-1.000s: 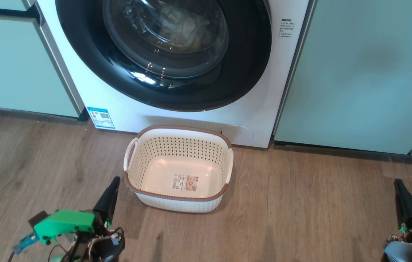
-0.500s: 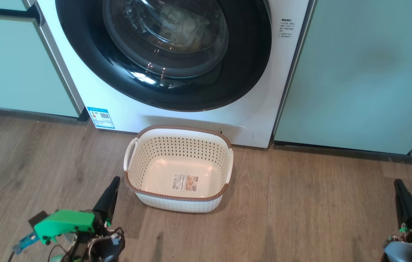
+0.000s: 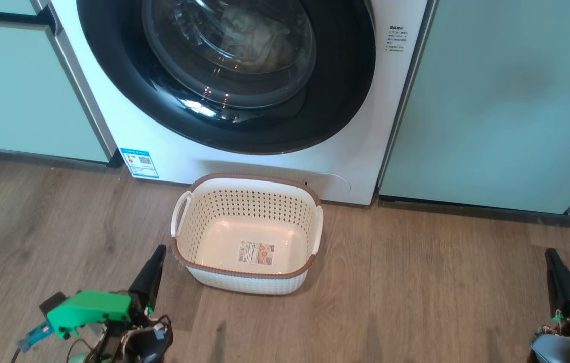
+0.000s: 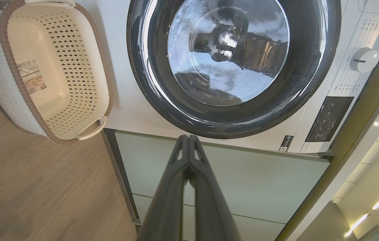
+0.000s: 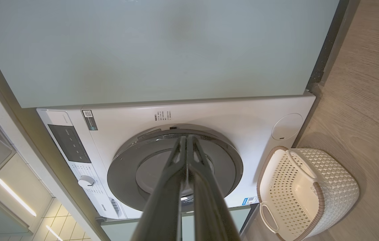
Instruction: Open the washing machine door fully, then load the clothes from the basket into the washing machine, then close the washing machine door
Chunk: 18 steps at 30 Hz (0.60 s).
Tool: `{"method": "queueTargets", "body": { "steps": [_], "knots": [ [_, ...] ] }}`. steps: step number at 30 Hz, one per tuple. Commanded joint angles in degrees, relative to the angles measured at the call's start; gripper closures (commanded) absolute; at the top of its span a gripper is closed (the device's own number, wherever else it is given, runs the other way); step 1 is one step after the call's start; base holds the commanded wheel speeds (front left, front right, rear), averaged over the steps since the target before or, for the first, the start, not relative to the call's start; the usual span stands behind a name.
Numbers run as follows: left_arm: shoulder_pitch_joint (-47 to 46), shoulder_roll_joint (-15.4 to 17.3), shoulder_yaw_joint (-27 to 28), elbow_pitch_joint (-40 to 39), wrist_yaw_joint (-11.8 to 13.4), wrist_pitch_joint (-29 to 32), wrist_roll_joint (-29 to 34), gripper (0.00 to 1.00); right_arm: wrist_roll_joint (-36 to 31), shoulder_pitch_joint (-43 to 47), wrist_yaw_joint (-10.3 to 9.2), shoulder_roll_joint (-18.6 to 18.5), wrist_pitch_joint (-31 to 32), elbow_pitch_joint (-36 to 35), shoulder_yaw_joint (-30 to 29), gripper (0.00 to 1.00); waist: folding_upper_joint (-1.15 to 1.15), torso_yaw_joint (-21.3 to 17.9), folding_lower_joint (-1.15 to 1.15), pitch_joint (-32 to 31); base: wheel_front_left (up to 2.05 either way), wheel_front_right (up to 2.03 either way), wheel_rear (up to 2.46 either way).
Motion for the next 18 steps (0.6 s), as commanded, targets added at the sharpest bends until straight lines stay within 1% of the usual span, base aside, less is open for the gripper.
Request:
{"method": "queueTargets", "body": {
  "steps": [1,18],
  "knots": [
    [-3.2,0.3,2.3,-1.6,-0.5,0.3,0.5,1.0,-0.4,-3.2,-0.16,-0.3,0.4,-1.8,0.9,1.0,0.0,0.0,0.0,0.0,0.0,0.0,0.0],
    [-3.2,0.3,2.4,-1.6,-0.5,0.3,0.5,1.0,-0.5,-3.2,-0.16,-0.3,0.4,-1.8,0.8,1.0,0.0,0.0,0.0,0.0,0.0,0.0,0.0]
  ]
}}
